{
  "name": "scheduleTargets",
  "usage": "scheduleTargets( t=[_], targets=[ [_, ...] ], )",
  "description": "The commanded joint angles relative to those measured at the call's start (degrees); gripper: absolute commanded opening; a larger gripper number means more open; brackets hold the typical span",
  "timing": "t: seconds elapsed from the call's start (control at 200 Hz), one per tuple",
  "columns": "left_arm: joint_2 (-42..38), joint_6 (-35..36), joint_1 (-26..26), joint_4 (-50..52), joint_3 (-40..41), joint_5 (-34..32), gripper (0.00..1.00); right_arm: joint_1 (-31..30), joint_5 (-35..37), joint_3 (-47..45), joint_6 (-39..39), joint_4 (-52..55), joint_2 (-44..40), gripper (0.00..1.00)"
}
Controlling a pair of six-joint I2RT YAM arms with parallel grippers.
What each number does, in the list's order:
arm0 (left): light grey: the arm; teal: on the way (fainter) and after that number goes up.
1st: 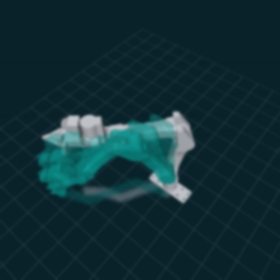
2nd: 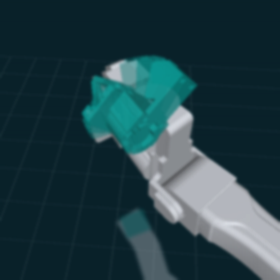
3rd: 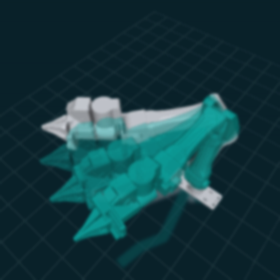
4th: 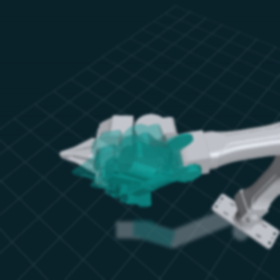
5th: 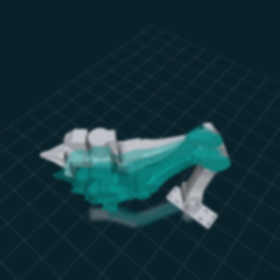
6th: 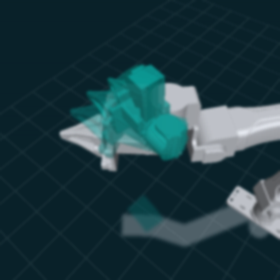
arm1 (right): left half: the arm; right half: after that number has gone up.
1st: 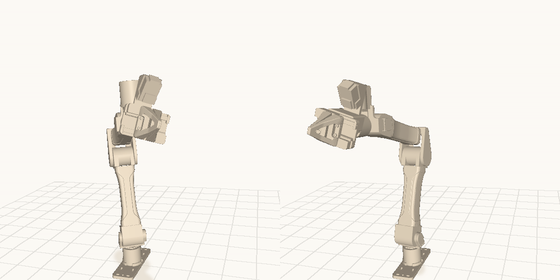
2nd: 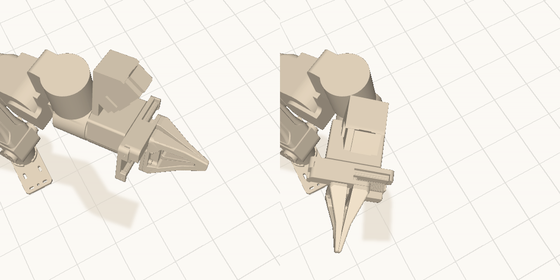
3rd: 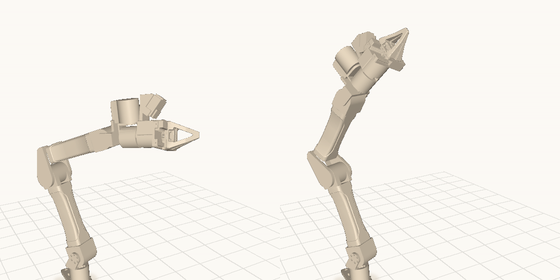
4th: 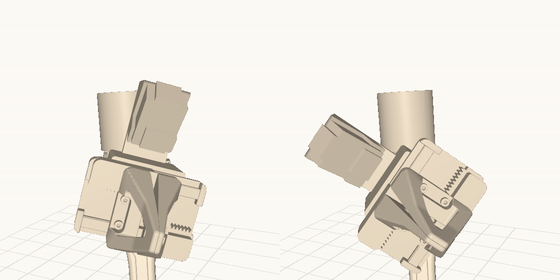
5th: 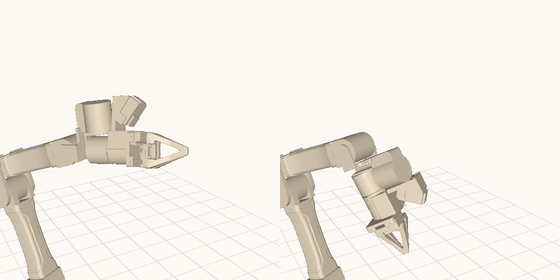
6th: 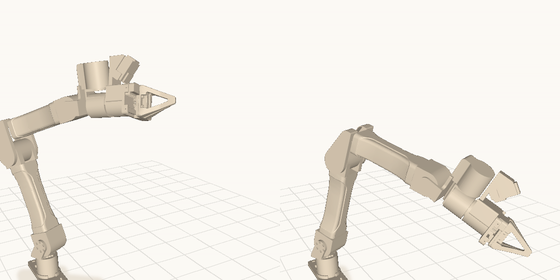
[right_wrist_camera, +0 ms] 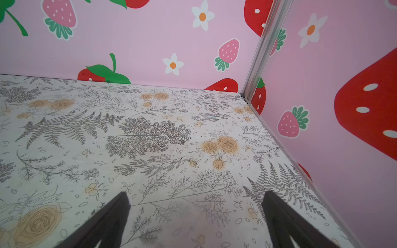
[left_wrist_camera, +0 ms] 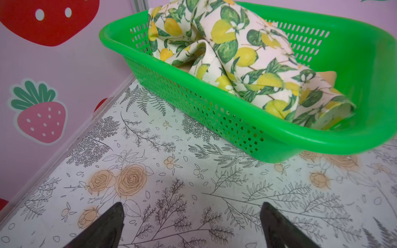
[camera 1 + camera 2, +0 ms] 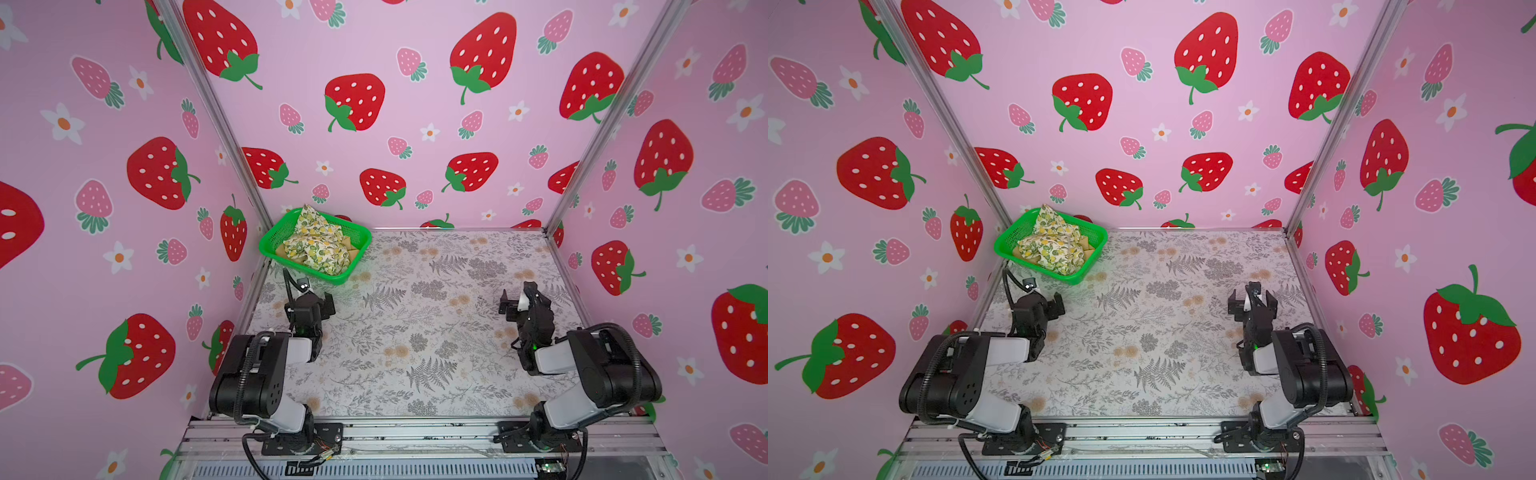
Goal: Fold and stack skirts
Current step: Pick up the skirt from the basket.
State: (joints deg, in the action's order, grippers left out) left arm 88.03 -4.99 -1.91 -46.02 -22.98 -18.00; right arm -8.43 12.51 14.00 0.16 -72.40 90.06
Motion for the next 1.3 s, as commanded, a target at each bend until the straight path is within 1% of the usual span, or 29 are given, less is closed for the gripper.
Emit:
scheduleTargets(
  t=[0.0,1.076,1.111,1.166,1.186,1.211,1.251,1.296],
  targets=[
    [0.5,-0.3,-0.2,-0.3,-1.6,-0.5,0.99,0.4,-0.3,1.0,0.2,-0.4,0.3,1.00],
    [0.5,-0.5,0.1,0.1,-1.7,0.1,0.99,0.4,-0.4,0.9,0.2,-0.4,0.1,1.00],
    [0.4,-0.4,0.1,0.0,-1.8,0.1,0.99,0.5,1.3,0.7,0.7,-0.8,0.1,1.00],
    [0.4,-0.4,0.0,-0.2,-1.6,0.0,0.99,0.0,6.7,0.8,2.3,-0.6,-0.6,1.00],
    [0.1,-0.5,-0.4,-0.8,-1.5,-1.2,0.99,-0.1,8.3,1.1,2.8,0.4,-1.2,1.00],
    [-0.4,-0.7,-1.3,-0.4,-1.5,-4.3,0.99,-0.2,8.3,1.5,3.1,2.5,-2.2,1.00],
    [-1.6,0.4,-1.6,-0.9,-0.6,-3.1,0.99,-0.3,8.6,1.7,2.7,2.6,-2.9,1.00],
    [-2.8,1.5,-3.2,-1.6,0.1,-5.1,0.99,-1.4,11.0,2.5,2.2,4.8,-4.3,1.00]
  ],
)
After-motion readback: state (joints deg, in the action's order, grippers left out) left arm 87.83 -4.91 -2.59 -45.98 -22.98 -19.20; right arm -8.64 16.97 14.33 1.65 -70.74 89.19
